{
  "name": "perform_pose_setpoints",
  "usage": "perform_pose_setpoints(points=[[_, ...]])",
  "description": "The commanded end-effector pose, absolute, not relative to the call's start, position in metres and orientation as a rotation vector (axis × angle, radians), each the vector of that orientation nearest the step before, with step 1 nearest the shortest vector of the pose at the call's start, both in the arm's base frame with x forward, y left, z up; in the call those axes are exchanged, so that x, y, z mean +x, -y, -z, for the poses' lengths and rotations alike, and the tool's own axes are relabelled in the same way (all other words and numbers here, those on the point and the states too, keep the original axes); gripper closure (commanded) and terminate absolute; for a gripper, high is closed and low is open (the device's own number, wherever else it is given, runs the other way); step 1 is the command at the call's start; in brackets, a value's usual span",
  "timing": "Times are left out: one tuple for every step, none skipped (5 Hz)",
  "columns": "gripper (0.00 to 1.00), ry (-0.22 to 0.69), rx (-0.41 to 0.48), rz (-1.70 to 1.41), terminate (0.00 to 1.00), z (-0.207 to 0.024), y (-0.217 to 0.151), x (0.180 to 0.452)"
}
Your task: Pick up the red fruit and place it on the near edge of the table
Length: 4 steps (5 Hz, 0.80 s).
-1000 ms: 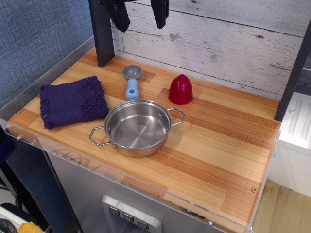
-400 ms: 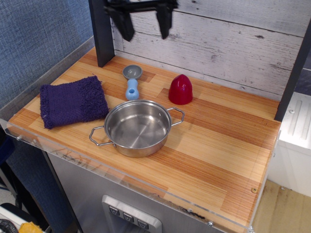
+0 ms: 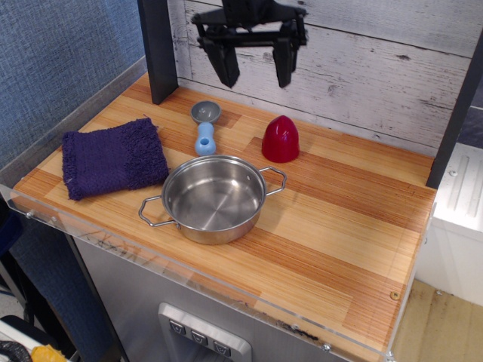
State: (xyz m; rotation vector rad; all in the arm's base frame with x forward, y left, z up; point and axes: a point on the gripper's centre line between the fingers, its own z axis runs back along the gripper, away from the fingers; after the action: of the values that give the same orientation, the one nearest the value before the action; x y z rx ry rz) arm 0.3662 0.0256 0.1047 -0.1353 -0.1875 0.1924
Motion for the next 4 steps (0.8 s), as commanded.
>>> perform_pose_setpoints(points=[[0.0,0.236,-0.111,-0.211,0.0,-0.091,-0.023,0.376],[0.0,0.232,-0.056,-0.21,0.0,-0.077,-0.027,0.379],[0.0,0.224,-0.068,-0.218,0.0,-0.063,-0.031,0.382],[0.0,0.219,-0.065,-0.207,0.0,-0.056,-0.027,0.386]])
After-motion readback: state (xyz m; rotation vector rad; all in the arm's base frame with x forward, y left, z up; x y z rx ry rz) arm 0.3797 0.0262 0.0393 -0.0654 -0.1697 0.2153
